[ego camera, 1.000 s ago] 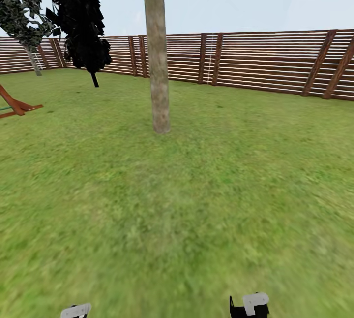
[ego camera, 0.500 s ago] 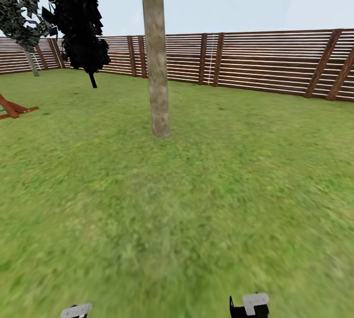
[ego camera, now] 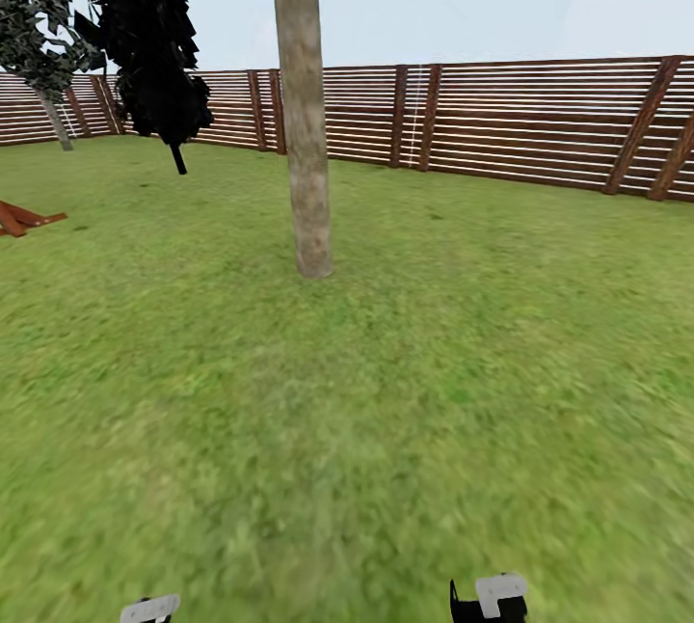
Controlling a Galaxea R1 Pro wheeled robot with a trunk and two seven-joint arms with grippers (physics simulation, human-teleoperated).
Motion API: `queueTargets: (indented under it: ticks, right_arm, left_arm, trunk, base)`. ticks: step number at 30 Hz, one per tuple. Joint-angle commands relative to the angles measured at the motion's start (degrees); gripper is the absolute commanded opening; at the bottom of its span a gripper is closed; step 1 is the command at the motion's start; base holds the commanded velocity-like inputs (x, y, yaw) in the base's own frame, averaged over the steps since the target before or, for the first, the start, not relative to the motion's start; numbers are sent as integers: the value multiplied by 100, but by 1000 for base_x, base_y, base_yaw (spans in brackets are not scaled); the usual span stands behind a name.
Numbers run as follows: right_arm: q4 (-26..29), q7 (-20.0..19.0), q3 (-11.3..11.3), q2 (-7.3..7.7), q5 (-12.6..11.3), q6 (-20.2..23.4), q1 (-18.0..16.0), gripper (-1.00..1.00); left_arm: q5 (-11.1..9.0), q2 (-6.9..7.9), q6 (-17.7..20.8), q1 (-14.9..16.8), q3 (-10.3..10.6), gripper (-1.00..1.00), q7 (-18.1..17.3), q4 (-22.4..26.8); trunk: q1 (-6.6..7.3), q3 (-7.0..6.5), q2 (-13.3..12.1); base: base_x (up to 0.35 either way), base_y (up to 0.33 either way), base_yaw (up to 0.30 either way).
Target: In the garden, pick up the pesticide atomizer on the floor and spray pesticide onto both trees until each tree trunk is fully covered.
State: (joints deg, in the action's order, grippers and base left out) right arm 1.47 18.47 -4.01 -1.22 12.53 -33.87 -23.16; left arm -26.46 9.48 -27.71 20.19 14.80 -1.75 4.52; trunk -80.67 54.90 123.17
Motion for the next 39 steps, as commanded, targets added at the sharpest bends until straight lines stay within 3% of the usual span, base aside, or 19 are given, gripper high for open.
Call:
queueTargets:
  ticks: [1,39]
  right_arm:
    - [-6,60,-39,-1,31,4,-4,100]
    - [-6,58,-39,-18,27,4,-4,100]
  left_arm:
    - [-61,2,-16,4,41,-100,-20,-3]
    - [-52,-25,-23,2,41,-100,-27,-3]
  trunk:
    - [-3,5,2]
    - [-3,5,2]
  base:
    - [338,0,0]
    - [338,0,0]
